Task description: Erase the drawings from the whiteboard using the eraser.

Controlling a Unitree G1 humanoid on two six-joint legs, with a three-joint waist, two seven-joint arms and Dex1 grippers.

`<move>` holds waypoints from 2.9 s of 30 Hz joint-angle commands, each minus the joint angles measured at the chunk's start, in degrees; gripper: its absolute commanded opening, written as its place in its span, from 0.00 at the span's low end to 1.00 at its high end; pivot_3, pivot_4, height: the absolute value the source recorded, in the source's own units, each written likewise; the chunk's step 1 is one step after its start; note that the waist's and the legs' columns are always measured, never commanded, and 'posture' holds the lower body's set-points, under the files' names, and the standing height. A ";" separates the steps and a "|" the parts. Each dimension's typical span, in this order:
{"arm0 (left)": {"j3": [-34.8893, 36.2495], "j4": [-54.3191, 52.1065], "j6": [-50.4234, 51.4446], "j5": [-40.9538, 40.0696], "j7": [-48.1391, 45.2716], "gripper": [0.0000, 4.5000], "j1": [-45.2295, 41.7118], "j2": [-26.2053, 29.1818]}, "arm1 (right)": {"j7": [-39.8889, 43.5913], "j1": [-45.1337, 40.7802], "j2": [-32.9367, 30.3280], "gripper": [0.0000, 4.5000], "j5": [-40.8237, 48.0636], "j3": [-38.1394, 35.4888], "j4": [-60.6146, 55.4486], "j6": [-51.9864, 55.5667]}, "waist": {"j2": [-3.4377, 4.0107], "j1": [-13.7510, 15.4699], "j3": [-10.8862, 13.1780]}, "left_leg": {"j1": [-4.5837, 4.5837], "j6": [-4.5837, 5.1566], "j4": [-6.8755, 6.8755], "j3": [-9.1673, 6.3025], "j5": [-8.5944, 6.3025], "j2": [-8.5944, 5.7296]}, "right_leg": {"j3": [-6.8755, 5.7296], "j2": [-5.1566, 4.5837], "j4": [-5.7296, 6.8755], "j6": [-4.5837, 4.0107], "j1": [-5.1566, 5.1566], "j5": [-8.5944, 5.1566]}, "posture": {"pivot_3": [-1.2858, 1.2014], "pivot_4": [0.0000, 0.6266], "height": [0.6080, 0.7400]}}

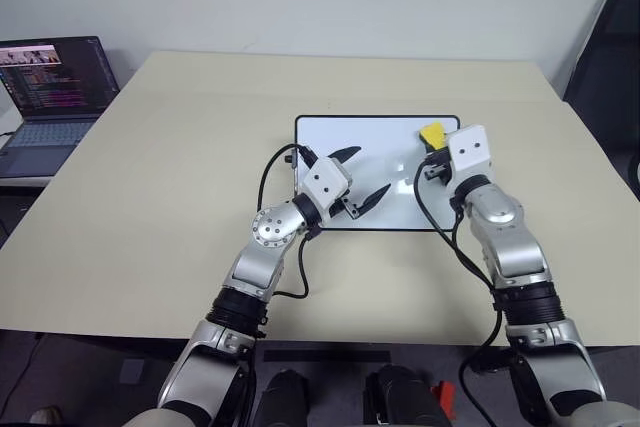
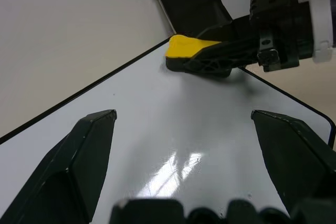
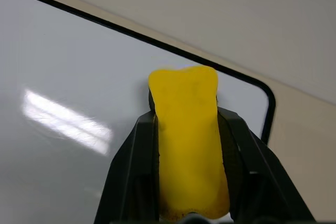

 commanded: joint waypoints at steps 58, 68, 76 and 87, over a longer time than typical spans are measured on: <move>0.79 -6.58 2.95 -0.01 -0.27 1.00 2.53 1.38 | 4.68 -8.77 3.56 0.25 -0.41 1.59 15.32 -4.86 | -0.03 -2.90 -0.02 | 0.17 0.10 0.29 0.38 0.06 0.07 | 0.99 0.26 -0.02 0.14 -0.03 0.47 | 0.52 0.24 1.00; 0.45 -7.82 3.48 0.11 -0.24 1.00 3.39 1.13 | 5.07 -3.30 4.41 0.25 0.01 2.65 10.13 -3.98 | -0.04 -2.80 -0.02 | 0.13 0.10 0.23 0.48 0.05 0.08 | 1.14 0.23 -0.10 0.21 -0.07 0.48 | 0.52 0.24 1.00; 0.30 -7.98 3.98 0.04 -0.56 1.00 3.29 0.98 | 8.18 6.76 5.87 0.25 3.67 3.33 -3.29 1.97 | -0.05 -2.72 -0.02 | 0.14 0.10 0.22 0.47 0.05 0.08 | 1.21 0.24 -0.10 0.22 -0.08 0.48 | 0.52 0.24 1.00; 0.43 -7.30 4.00 0.00 -0.66 1.00 2.86 1.08 | 8.36 6.20 5.75 0.25 4.13 1.97 -4.13 3.43 | -0.06 -2.82 0.02 | 0.15 0.10 0.20 0.49 0.05 0.08 | 1.19 0.24 -0.12 0.22 -0.10 0.48 | 0.52 0.24 1.00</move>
